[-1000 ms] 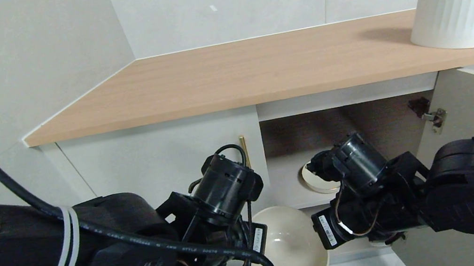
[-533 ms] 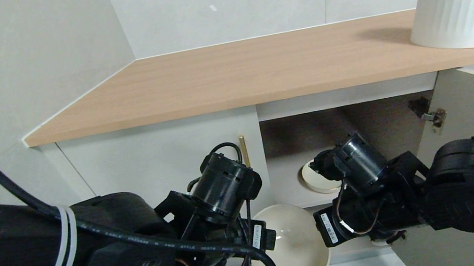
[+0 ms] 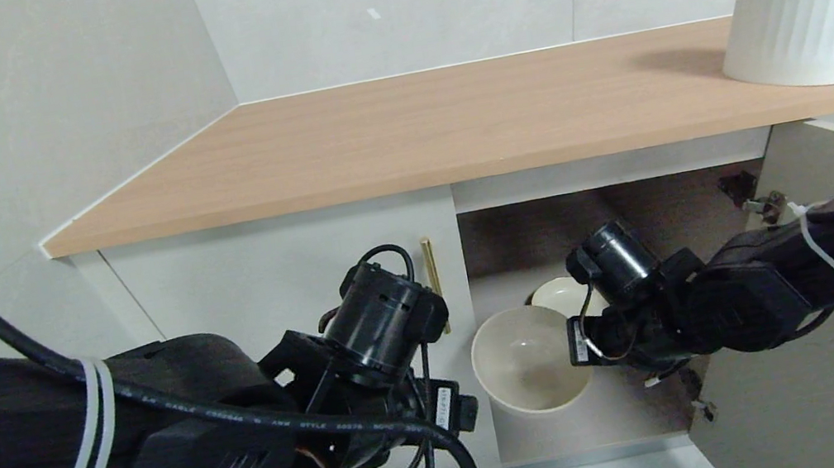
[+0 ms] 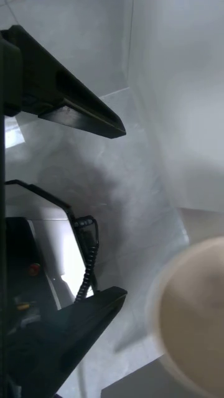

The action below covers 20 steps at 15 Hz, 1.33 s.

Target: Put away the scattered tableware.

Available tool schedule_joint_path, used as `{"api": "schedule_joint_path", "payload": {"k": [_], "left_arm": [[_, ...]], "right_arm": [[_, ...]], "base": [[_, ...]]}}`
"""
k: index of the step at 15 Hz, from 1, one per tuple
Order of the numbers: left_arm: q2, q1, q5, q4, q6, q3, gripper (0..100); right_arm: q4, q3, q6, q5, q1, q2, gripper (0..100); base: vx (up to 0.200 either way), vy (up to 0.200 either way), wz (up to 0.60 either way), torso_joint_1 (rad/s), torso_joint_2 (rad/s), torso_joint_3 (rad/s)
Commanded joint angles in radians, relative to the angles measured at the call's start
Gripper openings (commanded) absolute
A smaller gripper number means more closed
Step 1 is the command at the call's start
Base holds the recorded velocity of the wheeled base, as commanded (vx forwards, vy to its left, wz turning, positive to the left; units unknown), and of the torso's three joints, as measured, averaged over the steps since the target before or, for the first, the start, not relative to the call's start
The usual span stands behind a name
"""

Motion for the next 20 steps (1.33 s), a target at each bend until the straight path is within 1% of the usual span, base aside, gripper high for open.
{"api": "schedule_joint_path", "payload": {"k": [1, 5, 7, 16, 20], "left_arm": [[-0.006, 0.002, 0.000, 0.000, 0.000, 0.000, 100], [-0.004, 0.002, 0.000, 0.000, 0.000, 0.000, 100], [-0.006, 0.002, 0.000, 0.000, 0.000, 0.000, 100], [-0.003, 0.002, 0.000, 0.000, 0.000, 0.000, 100], [-0.003, 0.002, 0.000, 0.000, 0.000, 0.000, 100]], "right_arm": [[0.000, -0.073, 0.056, -0.040, -0.048, 0.100, 0], [-0.003, -0.153, 0.109, -0.095, -0.122, 0.146, 0], [-0.004, -0.179, 0.126, -0.100, -0.148, 0.160, 0], [-0.007, -0.305, 0.137, -0.121, -0.214, 0.255, 0], [-0.006, -0.339, 0.134, -0.135, -0.240, 0.292, 0]], "base": [[0.000, 0.000, 0.00, 0.000, 0.00, 0.000], [0.000, 0.000, 0.00, 0.000, 0.00, 0.000], [0.000, 0.000, 0.00, 0.000, 0.00, 0.000], [0.000, 0.000, 0.00, 0.000, 0.00, 0.000], [0.000, 0.000, 0.00, 0.000, 0.00, 0.000]]}}
